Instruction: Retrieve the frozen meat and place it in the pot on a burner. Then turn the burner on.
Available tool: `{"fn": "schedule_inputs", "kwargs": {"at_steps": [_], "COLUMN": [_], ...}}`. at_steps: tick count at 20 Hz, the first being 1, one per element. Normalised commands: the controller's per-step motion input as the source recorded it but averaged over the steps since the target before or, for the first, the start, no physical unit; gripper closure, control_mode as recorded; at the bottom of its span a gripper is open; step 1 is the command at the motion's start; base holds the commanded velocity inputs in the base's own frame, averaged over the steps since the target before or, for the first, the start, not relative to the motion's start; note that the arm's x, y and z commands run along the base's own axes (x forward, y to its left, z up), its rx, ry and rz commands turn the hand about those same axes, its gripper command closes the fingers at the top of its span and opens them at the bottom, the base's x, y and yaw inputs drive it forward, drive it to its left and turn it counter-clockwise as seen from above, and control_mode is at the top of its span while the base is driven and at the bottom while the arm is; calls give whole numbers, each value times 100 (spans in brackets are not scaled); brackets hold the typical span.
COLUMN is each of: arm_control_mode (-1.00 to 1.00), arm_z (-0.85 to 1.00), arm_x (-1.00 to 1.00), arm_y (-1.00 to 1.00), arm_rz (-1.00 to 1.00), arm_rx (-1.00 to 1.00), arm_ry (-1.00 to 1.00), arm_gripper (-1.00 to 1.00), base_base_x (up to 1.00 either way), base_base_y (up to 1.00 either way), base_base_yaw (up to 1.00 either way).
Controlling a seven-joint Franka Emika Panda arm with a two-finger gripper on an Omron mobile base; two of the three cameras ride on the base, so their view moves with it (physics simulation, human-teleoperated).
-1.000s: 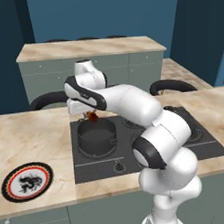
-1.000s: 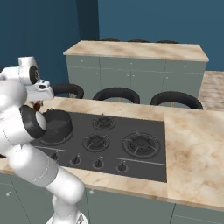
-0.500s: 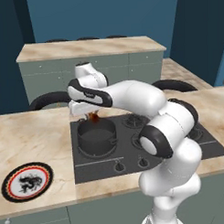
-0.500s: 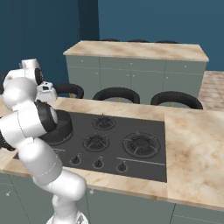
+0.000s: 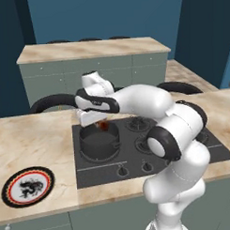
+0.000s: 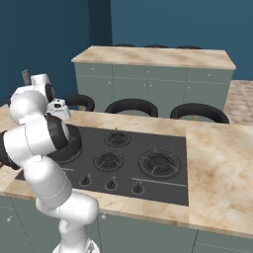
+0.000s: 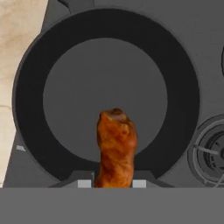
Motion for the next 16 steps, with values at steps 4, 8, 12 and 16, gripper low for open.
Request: {"fn": "schedule_inputs", "kwargs": {"at_steps": [4,8,12,16], "arm_control_mode": [-100,-100,-100,-100], "arm_z": [-29,-26,-11,-5], "arm_x": [-21,-15,-5,-6], "arm_y": [-3,0,-1,0], "arm_rz": [0,0,0,0], "arm_rx": [0,0,0,0], "arm_ry": [-2,-1,0,0], "arm_gripper": [100,100,100,100], "base_base_x": [0,0,0,0], "base_base_y": [0,0,0,0], "base_base_yaw": [0,0,0,0]}}
